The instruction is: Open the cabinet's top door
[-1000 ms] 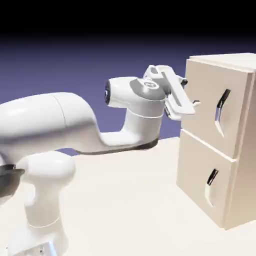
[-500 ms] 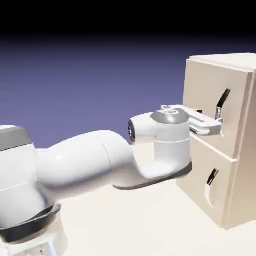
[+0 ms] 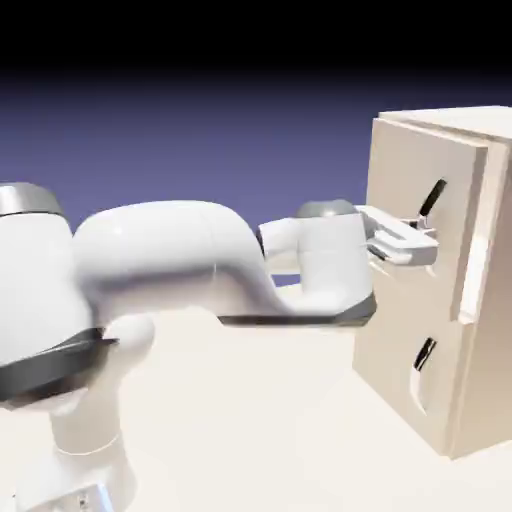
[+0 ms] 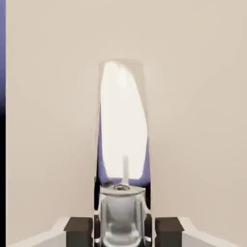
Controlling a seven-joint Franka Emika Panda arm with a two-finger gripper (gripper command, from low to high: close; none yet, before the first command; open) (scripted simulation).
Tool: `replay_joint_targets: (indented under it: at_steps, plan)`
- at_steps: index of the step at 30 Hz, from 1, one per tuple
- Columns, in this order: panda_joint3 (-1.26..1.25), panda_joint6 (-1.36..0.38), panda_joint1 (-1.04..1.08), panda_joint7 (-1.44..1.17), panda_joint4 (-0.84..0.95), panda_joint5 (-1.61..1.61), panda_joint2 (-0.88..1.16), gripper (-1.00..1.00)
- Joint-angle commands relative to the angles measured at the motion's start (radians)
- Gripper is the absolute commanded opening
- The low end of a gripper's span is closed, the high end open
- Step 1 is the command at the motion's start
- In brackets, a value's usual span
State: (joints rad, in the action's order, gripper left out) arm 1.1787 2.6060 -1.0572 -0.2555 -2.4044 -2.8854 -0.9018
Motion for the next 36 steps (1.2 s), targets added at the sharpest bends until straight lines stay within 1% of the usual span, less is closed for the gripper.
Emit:
replay_joint_targets:
  at_steps: [1, 3, 8, 12, 26, 29, 36]
  plan:
    - [-0.032, -0.037, 0.034, -0.01, -0.036, 0.034, 0.005, -1.0]
    - [-0.096, -0.064, 0.104, 0.044, -0.071, 0.056, 0.058, -1.0]
    - [-0.199, -0.014, 0.224, 0.261, -0.053, -0.003, 0.21, -1.0]
    - [-0.331, 0.0, 0.365, 0.4, -0.06, -0.02, 0.305, -1.0]
    - [-0.828, 0.02, 0.872, 0.672, -0.096, -0.014, 0.431, -1.0]
    - [-0.933, 0.014, 0.972, 0.663, -0.121, 0.045, 0.419, -1.0]
    - [-1.07, -0.057, 1.054, 0.456, -0.229, 0.35, 0.321, -1.0]
